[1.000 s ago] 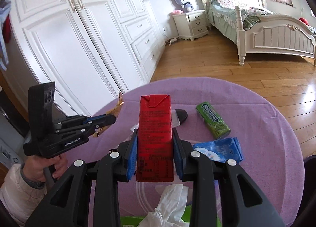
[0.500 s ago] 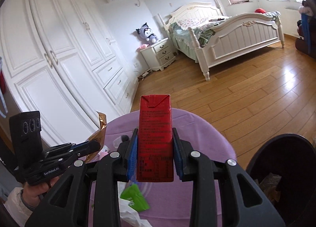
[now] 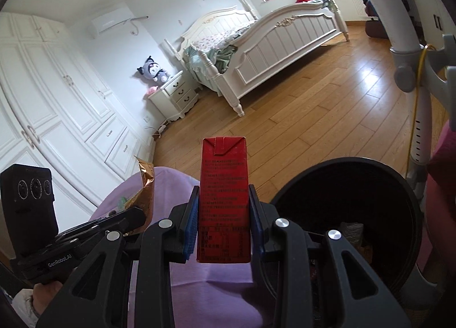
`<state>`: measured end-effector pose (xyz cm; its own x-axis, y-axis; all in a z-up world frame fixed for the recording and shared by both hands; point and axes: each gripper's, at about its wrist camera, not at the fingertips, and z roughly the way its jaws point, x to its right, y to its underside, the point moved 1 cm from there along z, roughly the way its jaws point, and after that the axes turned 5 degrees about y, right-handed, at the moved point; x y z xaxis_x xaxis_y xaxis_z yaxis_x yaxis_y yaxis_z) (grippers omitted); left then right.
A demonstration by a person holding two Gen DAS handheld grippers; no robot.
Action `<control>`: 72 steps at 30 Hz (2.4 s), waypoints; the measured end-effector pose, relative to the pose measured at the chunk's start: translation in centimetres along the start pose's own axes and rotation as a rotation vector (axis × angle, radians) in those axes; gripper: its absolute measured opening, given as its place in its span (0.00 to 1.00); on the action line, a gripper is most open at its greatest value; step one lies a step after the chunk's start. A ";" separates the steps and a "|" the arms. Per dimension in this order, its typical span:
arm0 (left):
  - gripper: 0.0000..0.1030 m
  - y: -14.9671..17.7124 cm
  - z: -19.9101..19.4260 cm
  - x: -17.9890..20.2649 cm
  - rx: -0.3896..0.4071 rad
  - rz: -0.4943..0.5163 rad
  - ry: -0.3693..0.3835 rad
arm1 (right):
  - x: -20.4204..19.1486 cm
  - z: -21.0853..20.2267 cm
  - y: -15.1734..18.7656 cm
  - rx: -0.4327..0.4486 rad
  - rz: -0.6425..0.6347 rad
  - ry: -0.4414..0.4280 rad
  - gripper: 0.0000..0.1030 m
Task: Collect trash
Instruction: 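Carry the gold wrapper and red juice box over the black bin, then open both grippers to drop the wrapper and juice box into the bin, then move both tools back over the table, then grasp the white round lid with the left gripper while the right grasps the pink hair roller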
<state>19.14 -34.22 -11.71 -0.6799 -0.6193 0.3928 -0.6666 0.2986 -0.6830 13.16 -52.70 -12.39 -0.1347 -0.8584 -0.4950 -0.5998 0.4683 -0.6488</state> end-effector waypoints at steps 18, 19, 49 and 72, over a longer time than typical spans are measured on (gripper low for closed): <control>0.10 -0.1 8.6 2.9 -0.124 0.023 0.043 | 7.6 -0.3 1.7 -0.027 0.130 0.039 0.32; 0.14 -0.1 8.6 3.0 -0.127 0.030 0.035 | 7.7 -0.4 1.8 -0.029 0.140 0.042 0.34; 0.82 6.4 -18.5 -9.3 0.129 -0.102 -0.376 | -10.7 1.6 4.6 -0.160 -0.159 -0.104 0.72; 0.37 18.4 -27.2 -21.1 -0.032 -0.248 -0.497 | -32.2 9.3 12.7 -0.417 -0.604 -0.179 0.60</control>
<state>12.83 4.10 -15.80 -0.2807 -0.9396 0.1961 -0.8025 0.1176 -0.5850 17.19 -17.16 -10.11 0.4210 -0.8770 -0.2318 -0.7821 -0.2215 -0.5824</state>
